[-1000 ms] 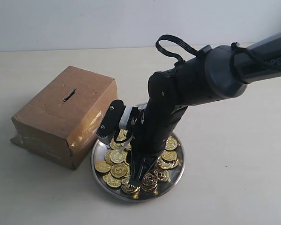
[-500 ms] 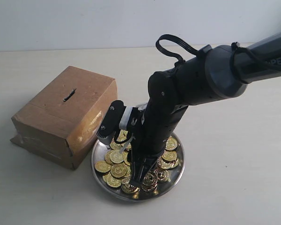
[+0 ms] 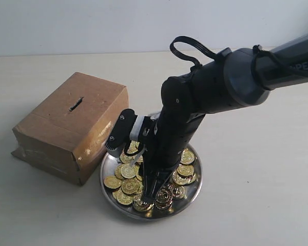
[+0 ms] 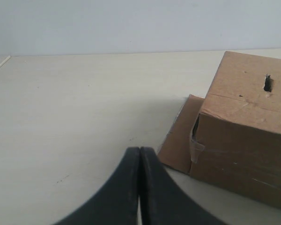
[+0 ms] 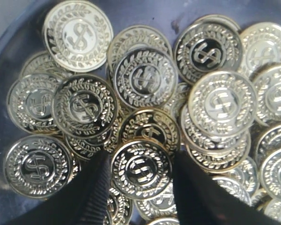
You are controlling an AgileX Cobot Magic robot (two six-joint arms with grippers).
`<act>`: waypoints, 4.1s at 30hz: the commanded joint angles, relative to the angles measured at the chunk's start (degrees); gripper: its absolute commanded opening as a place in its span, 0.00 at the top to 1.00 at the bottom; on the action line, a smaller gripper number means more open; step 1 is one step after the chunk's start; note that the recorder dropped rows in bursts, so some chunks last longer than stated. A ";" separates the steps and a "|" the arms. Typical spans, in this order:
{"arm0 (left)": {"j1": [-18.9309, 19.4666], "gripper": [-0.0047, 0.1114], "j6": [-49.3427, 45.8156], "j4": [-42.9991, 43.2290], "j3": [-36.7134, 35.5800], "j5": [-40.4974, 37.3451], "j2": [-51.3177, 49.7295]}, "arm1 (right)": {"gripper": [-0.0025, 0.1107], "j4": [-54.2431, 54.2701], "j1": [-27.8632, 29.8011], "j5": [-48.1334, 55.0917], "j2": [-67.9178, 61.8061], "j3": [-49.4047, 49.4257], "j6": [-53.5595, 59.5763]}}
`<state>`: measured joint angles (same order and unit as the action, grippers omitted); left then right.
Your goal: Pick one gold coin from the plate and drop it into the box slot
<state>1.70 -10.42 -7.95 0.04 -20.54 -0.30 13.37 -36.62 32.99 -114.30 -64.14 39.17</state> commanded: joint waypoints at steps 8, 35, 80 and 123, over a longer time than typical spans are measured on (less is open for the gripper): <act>0.00 0.96 0.12 -0.39 -0.04 0.55 0.30 | 0.75 -0.35 0.03 18.23 0.32 -9.49 -0.24; 0.00 0.96 5.65 -46.70 -0.04 15.20 0.30 | 0.75 7.70 0.03 22.83 11.68 -11.70 0.29; -12.61 0.50 -32.69 -65.05 47.44 -45.00 -94.83 | 0.75 8.92 0.03 16.28 11.58 -11.70 7.39; -13.68 0.96 -32.70 -70.20 47.44 -45.59 -100.37 | 0.75 13.64 0.03 11.85 11.58 -11.70 7.91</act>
<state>-11.67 -42.82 -78.09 47.24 -65.15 -100.72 26.19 -36.62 45.92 -103.03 -75.54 46.94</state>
